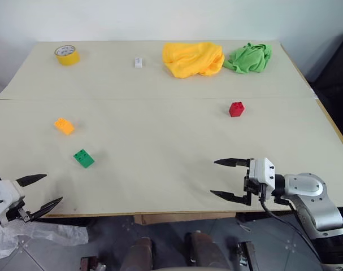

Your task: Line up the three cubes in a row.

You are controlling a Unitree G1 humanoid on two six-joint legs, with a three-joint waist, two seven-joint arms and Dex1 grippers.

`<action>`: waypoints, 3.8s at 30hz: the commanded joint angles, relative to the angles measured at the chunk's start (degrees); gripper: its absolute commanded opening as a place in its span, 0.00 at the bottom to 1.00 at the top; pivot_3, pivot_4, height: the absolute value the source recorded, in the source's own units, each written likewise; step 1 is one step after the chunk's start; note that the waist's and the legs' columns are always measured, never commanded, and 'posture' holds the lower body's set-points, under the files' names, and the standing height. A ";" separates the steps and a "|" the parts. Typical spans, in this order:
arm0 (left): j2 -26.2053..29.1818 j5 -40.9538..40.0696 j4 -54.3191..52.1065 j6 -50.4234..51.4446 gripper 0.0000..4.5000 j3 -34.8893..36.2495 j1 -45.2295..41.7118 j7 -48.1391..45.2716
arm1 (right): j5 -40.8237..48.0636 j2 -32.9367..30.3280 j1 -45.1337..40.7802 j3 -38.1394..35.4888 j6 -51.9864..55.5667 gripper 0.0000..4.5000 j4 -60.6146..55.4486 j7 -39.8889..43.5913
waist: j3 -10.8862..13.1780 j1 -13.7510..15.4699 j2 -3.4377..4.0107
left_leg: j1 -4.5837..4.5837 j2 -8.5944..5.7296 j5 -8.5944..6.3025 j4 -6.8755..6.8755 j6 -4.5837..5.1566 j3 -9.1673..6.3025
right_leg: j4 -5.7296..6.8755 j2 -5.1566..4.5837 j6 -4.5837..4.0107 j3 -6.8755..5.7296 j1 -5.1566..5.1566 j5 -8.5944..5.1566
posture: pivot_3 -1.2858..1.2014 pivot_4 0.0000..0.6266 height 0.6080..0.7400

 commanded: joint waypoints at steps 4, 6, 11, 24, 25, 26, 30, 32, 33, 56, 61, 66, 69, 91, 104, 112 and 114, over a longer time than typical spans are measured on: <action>0.18 -6.78 -9.77 11.33 0.99 2.07 0.85 3.22 | 2.51 1.19 0.15 -2.85 1.78 1.00 -1.60 -3.43 | -0.01 0.08 -0.03 | 0.00 0.00 -0.01 0.02 0.01 0.00 | 0.01 0.00 0.00 0.00 0.00 0.00 | 0.52 0.24 1.00; -0.59 -12.79 -18.61 20.93 0.99 3.06 2.28 5.64 | 5.70 2.60 0.32 -6.49 5.92 1.00 -3.20 -8.75 | -0.01 0.21 -0.05 | -0.03 0.00 -0.01 0.05 0.03 -0.02 | 0.06 0.00 0.00 0.00 0.02 0.00 | 0.52 0.24 1.00; -2.55 -17.42 -36.84 31.30 0.99 -1.30 2.12 11.08 | 6.59 5.89 1.59 -15.73 6.79 1.00 -3.73 -19.92 | -0.02 0.28 -0.02 | -0.03 -0.01 0.00 0.06 -0.01 -0.02 | 0.06 -0.03 0.01 0.02 0.03 0.01 | 0.52 0.24 1.00; -6.27 -10.52 -42.65 34.80 0.99 -18.75 -15.92 16.73 | -4.53 9.89 1.39 -20.09 4.95 1.00 4.33 -38.88 | -0.07 -0.93 0.14 | 0.08 0.04 0.19 0.10 -0.28 0.35 | 0.37 0.20 0.03 0.33 -0.12 0.02 | 0.52 0.24 1.00; -6.39 -10.26 -42.35 34.72 0.99 -18.93 -16.10 16.65 | -4.27 9.69 0.06 -19.37 7.57 1.00 3.44 -39.64 | -0.07 -1.14 0.15 | 0.10 0.04 0.20 0.12 -0.28 0.36 | 0.43 0.19 0.03 0.34 -0.12 0.02 | 0.52 0.24 1.00; -6.58 -9.96 -42.00 34.60 0.99 -19.27 -16.46 16.61 | -2.92 9.65 -3.13 -18.43 13.03 1.00 2.35 -41.19 | -0.07 -1.28 0.15 | 0.11 0.04 0.22 0.12 -0.29 0.35 | 0.46 0.19 0.03 0.33 -0.11 0.02 | 0.52 0.24 1.00; -8.47 -11.05 -42.70 36.40 0.99 -20.23 -19.66 18.56 | -1.11 9.25 -19.07 -14.35 34.24 1.00 4.69 -46.80 | -0.04 -1.49 0.19 | 0.12 0.02 0.28 0.25 -0.29 0.30 | 0.60 0.15 0.01 0.32 -0.12 0.03 | 0.52 0.24 1.00; -8.93 -10.58 -42.72 36.97 0.99 -20.87 -21.01 18.62 | -3.13 9.15 -25.67 -11.94 38.35 1.00 9.72 -47.58 | -0.04 -1.35 0.19 | 0.00 0.00 0.31 0.45 -0.29 0.25 | 0.76 0.13 -0.01 0.27 -0.22 0.04 | 0.52 0.24 1.00; -9.00 -9.65 -42.16 36.56 0.99 -21.35 -21.40 18.39 | -4.57 9.50 -29.71 -10.92 39.24 1.00 14.23 -48.62 | -0.04 -1.28 0.19 | 0.01 0.01 0.31 0.48 -0.30 0.19 | 0.77 0.14 -0.03 0.23 -0.20 0.05 | 0.52 0.24 1.00; -11.80 -6.30 -43.22 35.38 0.99 -22.76 -19.55 20.28 | -14.59 16.33 -59.19 -6.59 26.84 1.00 61.14 -52.94 | -0.04 -2.00 0.20 | -0.20 -0.03 0.27 0.23 -0.25 0.27 | 0.72 0.09 -0.03 0.19 -0.36 0.05 | 0.52 0.24 1.00; -12.12 -5.71 -44.18 35.24 0.99 -23.22 -18.70 20.81 | -14.49 19.31 -60.40 -8.21 26.18 1.00 64.06 -57.71 | -0.04 -2.06 0.20 | -0.20 -0.02 0.28 0.24 -0.26 0.27 | 0.74 0.09 -0.03 0.18 -0.37 0.05 | 0.52 0.24 1.00; -11.98 -5.53 -44.32 35.23 1.00 -23.06 -18.58 20.91 | -15.02 19.57 -61.13 -9.24 22.82 0.86 66.68 -61.22 | -0.04 -1.80 0.20 | -0.21 -0.04 0.28 0.29 -0.25 0.27 | 0.77 0.07 -0.03 0.18 -0.37 0.05 | 0.52 0.24 1.00; -11.86 -5.51 -44.06 35.18 1.00 -22.89 -18.89 20.89 | -14.86 20.07 -61.34 -9.07 22.39 0.65 66.88 -60.10 | -0.04 -1.92 0.20 | -0.21 -0.05 0.28 0.31 -0.25 0.28 | 0.78 0.07 -0.03 0.18 -0.37 0.05 | 0.52 0.24 1.00; -7.72 -6.56 -38.26 31.87 1.00 -16.23 -13.23 14.47 | -14.58 5.39 -42.63 17.17 7.80 0.33 27.98 12.52 | -0.04 -1.73 0.20 | -0.12 -0.01 0.25 0.19 -0.25 0.24 | 0.32 0.05 -0.03 0.10 -0.27 0.05 | 0.52 0.24 1.00; -8.85 -6.93 -41.34 32.54 1.00 -15.91 -10.95 15.46 | -17.17 9.69 -43.88 18.70 -0.62 0.33 35.99 14.21 | -0.04 -1.48 0.20 | -0.12 -0.01 0.26 0.24 -0.26 0.23 | 0.34 0.04 -0.03 0.09 -0.27 0.05 | 0.52 0.24 1.00; -10.39 -6.84 -40.73 28.46 1.00 -10.56 -9.43 18.22 | -12.60 10.13 -43.49 12.67 -1.97 0.85 34.13 11.95 | -0.04 -1.50 0.20 | -0.13 -0.01 0.26 0.25 -0.27 0.22 | 0.34 0.04 -0.03 0.09 -0.28 0.05 | 0.52 0.24 1.00; -10.70 -8.29 -39.96 28.53 1.00 -6.26 -7.10 18.64 | -6.73 9.10 -41.66 8.87 1.82 0.99 29.88 14.23 | -0.04 -1.55 0.20 | -0.13 0.00 0.25 0.23 -0.27 0.22 | 0.32 0.04 -0.03 0.08 -0.28 0.05 | 0.52 0.24 1.00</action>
